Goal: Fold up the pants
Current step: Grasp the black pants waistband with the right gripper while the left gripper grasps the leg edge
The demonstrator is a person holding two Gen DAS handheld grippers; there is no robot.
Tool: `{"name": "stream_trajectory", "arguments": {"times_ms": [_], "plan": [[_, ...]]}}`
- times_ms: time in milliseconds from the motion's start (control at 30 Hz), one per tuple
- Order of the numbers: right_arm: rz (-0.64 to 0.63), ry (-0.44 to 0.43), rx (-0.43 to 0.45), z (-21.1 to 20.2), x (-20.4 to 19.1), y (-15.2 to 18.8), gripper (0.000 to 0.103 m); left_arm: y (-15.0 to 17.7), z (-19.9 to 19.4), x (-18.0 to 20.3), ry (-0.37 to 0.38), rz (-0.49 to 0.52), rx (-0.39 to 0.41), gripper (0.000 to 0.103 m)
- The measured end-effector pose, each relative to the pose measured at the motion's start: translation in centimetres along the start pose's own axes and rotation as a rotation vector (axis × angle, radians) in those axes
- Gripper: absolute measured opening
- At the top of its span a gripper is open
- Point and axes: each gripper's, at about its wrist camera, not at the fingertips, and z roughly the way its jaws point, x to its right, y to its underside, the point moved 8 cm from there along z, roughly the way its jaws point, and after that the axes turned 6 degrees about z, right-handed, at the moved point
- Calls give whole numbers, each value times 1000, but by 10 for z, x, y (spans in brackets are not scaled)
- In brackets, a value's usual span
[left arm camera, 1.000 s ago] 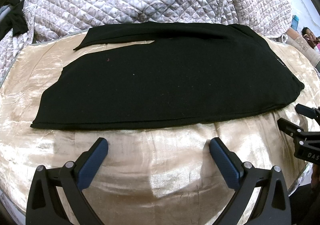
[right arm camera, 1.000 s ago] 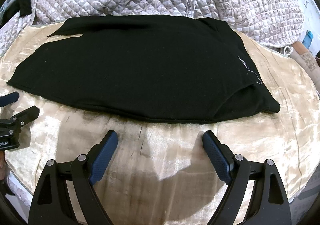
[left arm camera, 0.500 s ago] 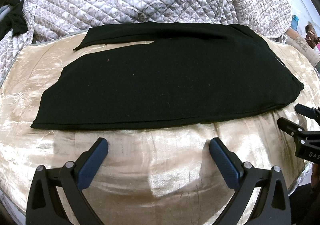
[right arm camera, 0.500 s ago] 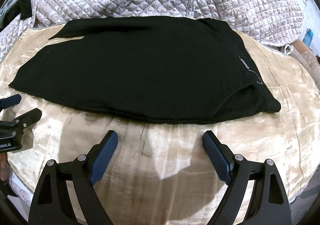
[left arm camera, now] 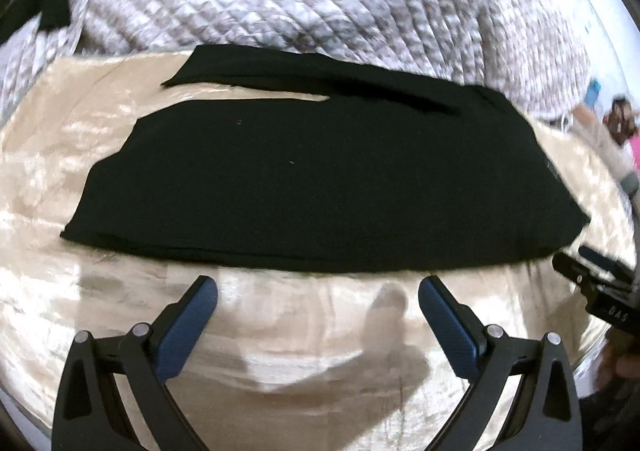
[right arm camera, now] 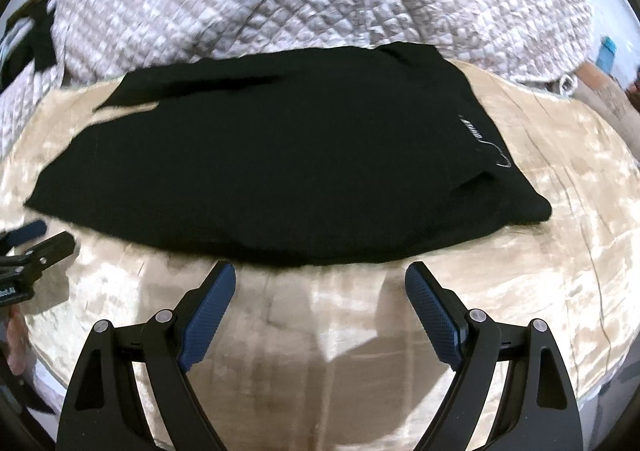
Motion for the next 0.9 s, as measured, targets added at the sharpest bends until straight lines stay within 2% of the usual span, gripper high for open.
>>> {"name": "stream_trajectory", "arguments": {"times_ms": [100, 333, 467, 567, 667, 767, 900], "plan": [[77, -20, -2, -1, 13, -4, 87, -1, 1, -10, 43, -74, -2, 102], [315, -102, 5, 1, 49, -12, 87, -10, 2, -26, 104, -169, 24, 102], [445, -150, 18, 7, 68, -19, 87, -16, 5, -40, 105, -218, 52, 102], [487, -168, 34, 11, 75, -27, 86, -21, 9, -52, 95, -257, 73, 101], [533, -188, 40, 18, 82, -36, 84, -25, 13, -59, 92, -278, 83, 94], [583, -221, 43, 24, 89, -44, 75, -28, 16, -61, 66, -266, 87, 88], [658, -235, 57, 31, 106, -49, 50, -29, 19, -66, 33, -264, 92, 73]]}}
